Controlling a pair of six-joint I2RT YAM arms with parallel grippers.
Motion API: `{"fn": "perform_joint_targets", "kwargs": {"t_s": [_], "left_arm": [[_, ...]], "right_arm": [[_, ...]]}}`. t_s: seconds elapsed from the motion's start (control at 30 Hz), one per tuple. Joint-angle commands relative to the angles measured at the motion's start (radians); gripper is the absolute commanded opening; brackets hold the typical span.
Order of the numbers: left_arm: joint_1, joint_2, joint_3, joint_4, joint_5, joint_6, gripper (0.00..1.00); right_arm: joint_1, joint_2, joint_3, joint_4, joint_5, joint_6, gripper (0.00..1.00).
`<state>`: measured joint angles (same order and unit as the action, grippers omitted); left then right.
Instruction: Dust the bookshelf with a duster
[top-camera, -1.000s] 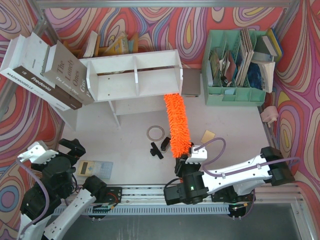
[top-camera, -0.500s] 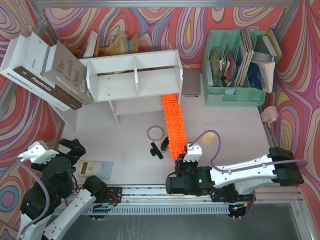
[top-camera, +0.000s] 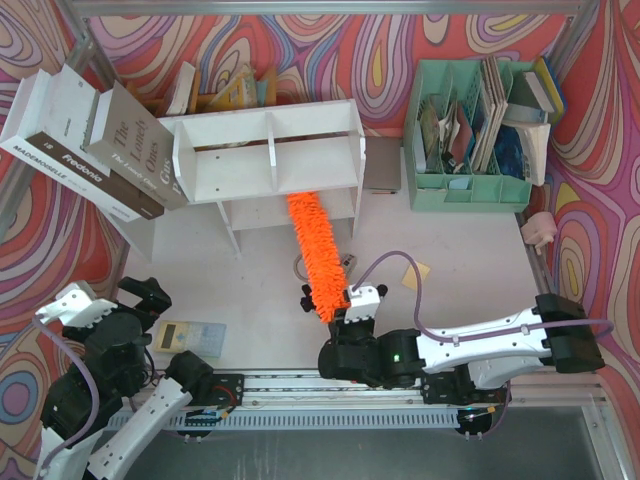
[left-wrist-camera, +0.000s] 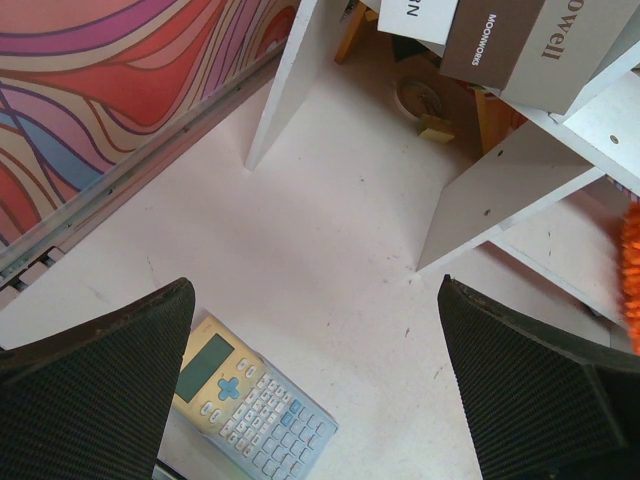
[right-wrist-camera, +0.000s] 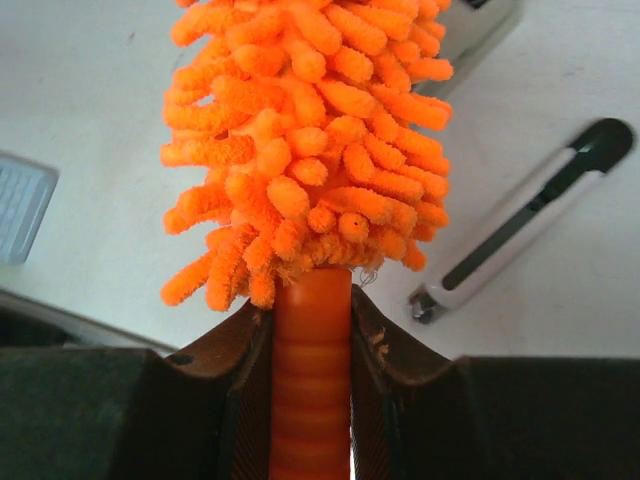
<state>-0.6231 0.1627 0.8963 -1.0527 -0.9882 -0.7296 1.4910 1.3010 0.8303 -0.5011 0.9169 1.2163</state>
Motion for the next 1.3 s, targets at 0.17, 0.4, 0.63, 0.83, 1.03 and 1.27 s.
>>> {"fn": "perform_joint_targets", "kwargs": {"t_s": [0.17, 0.4, 0.63, 0.83, 1.03, 1.27], "left_arm": [[-0.004, 0.002, -0.009, -0.015, -0.016, 0.000, 0.98], [-0.004, 0.001, -0.008, -0.015, -0.015, 0.000, 0.98], [-0.004, 0.000, -0.008, -0.013, -0.015, 0.000, 0.98], [-0.004, 0.001, -0.009, -0.013, -0.015, 0.000, 0.98], [-0.004, 0.011, -0.009, -0.012, -0.014, 0.002, 0.98], [-0.004, 0.011, -0.008, -0.013, -0.014, 0.001, 0.98]], "right_arm": [[-0.003, 0.078, -0.007, 0.472, -0.217, -0.449, 0.00], [-0.003, 0.120, 0.030, 0.486, -0.244, -0.487, 0.00], [-0.002, 0.066, -0.002, 0.508, -0.230, -0.508, 0.00], [0.010, -0.014, -0.023, 0.591, -0.185, -0.558, 0.00], [0.022, -0.115, -0.057, 0.661, -0.133, -0.585, 0.00], [0.022, -0.129, -0.061, 0.529, -0.039, -0.451, 0.00]]}}
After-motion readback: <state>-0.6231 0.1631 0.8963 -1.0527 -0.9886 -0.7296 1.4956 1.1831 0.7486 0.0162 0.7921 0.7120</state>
